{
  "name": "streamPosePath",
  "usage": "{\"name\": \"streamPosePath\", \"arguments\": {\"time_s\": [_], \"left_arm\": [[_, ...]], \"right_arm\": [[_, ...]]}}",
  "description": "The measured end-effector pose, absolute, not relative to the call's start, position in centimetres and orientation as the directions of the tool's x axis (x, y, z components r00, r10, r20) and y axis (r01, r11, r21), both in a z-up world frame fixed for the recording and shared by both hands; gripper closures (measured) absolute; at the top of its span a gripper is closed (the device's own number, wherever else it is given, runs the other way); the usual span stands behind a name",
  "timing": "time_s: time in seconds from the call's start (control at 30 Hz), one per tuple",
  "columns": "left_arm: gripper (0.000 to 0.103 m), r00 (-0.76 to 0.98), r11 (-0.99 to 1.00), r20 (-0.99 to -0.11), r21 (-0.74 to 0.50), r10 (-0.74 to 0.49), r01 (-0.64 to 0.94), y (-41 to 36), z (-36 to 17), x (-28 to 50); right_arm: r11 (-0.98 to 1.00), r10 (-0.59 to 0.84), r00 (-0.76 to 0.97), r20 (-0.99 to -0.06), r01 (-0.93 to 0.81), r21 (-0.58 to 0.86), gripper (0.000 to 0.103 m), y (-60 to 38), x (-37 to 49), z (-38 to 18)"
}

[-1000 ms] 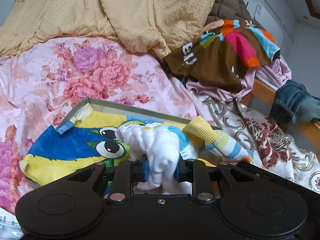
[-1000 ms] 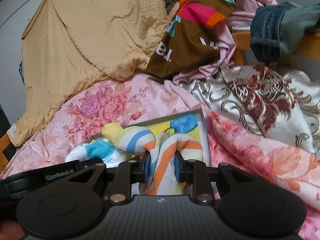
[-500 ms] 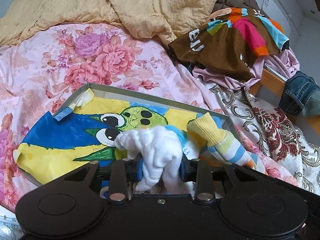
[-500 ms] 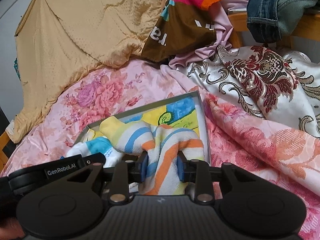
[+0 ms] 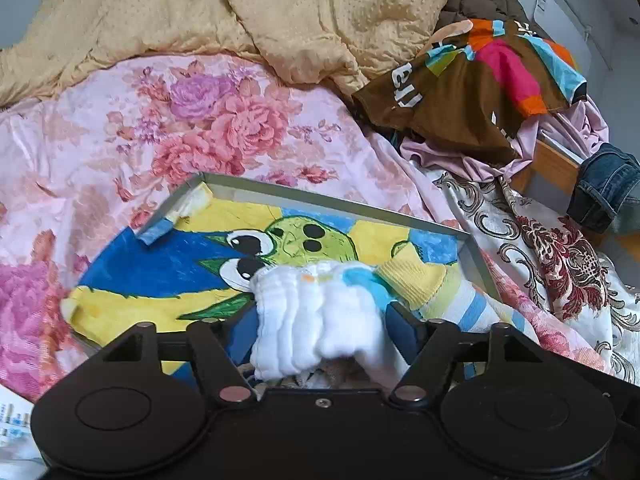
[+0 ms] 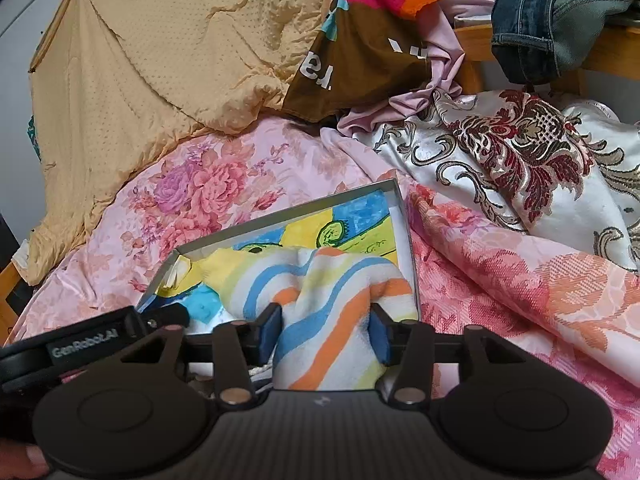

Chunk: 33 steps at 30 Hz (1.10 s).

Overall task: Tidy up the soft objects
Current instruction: 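Lower both cloths into the tray and open both grippers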

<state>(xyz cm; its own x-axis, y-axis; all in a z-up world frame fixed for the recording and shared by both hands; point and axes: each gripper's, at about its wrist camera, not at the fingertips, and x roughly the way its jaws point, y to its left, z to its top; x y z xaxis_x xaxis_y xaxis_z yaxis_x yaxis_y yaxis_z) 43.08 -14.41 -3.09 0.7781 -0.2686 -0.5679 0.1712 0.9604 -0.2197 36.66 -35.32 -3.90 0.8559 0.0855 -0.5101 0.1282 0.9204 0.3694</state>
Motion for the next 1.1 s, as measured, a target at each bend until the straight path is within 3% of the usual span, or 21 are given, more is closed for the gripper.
{"name": "streamPosePath", "arguments": {"time_s": [0.23, 0.6, 0.87, 1.1], "left_arm": [[0.018, 0.807, 0.966, -0.538, -0.209, -0.246, 0.155, -12.9, -1.0, 41.3], [0.004, 0.852, 0.97, -0.474, -0.193, -0.222, 0.146, -10.0, 3.2, 36.9], [0.001, 0.89, 0.981, -0.417, -0.134, -0.183, 0.139, -8.1, 5.4, 32.3], [0.001, 0.904, 0.976, -0.378, -0.158, -0.197, 0.147, -6.4, 6.2, 28.1]], "right_arm": [[0.924, 0.09, 0.885, -0.456, 0.096, 0.369, 0.022, -35.0, 34.7, -1.7], [0.952, 0.073, 0.924, -0.374, 0.047, 0.301, 0.003, -33.0, 30.5, 2.1], [0.955, 0.049, 0.945, -0.324, 0.051, 0.293, 0.0, -32.5, 27.1, 3.7], [0.961, 0.036, 0.963, -0.268, 0.04, 0.275, 0.0, -31.3, 23.0, 4.5]]}}
